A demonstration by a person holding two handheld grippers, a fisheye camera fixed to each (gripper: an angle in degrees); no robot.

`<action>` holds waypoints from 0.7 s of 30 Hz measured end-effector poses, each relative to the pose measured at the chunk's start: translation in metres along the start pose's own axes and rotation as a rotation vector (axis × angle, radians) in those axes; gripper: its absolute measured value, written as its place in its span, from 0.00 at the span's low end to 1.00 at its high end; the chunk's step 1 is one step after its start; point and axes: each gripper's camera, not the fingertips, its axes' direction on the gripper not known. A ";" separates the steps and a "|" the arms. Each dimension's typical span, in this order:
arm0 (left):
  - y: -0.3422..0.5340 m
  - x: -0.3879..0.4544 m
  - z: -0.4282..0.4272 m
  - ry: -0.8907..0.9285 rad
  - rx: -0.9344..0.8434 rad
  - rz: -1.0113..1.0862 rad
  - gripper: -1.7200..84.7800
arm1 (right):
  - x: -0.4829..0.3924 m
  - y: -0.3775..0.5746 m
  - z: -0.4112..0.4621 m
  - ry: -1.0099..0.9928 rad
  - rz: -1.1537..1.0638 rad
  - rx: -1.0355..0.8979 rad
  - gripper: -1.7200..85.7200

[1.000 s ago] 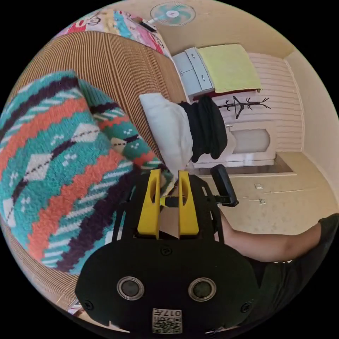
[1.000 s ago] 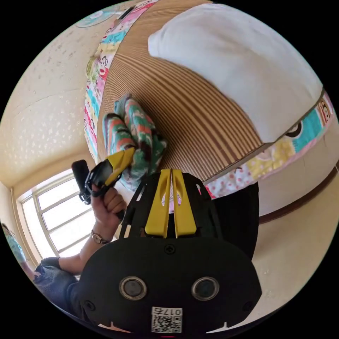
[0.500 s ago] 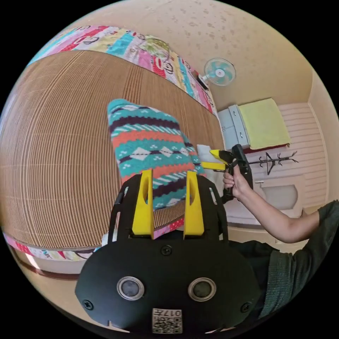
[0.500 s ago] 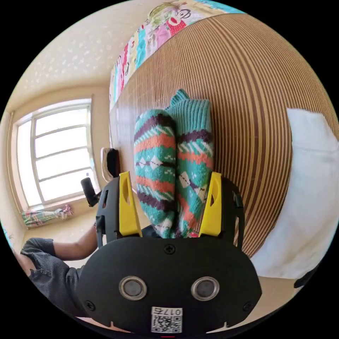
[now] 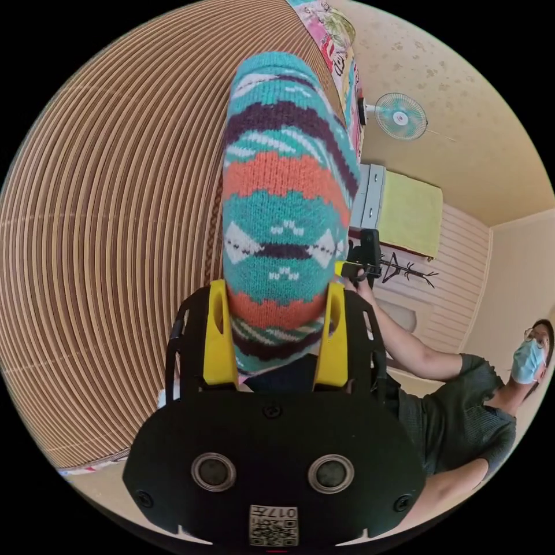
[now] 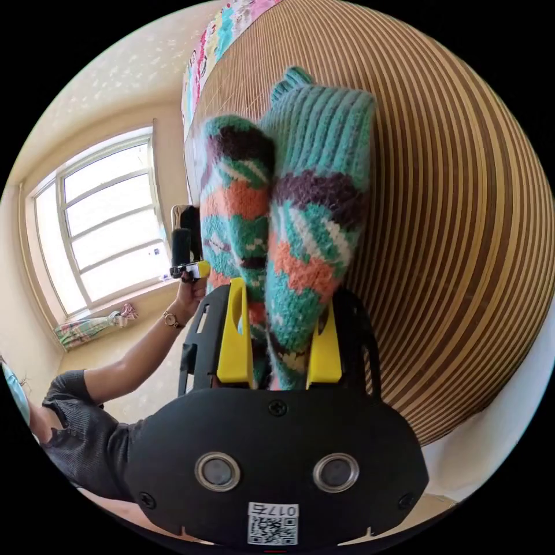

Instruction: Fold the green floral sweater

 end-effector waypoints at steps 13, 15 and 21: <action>0.027 0.192 0.086 0.024 -0.144 0.351 0.23 | -0.053 0.184 -0.130 -0.007 -0.106 0.245 0.15; 0.011 0.219 0.129 0.055 -0.122 0.384 0.23 | -0.058 0.192 -0.153 0.124 -0.095 0.254 0.16; -0.046 0.205 0.255 -0.129 -0.188 0.217 0.25 | -0.058 0.180 -0.141 0.816 0.265 0.224 0.13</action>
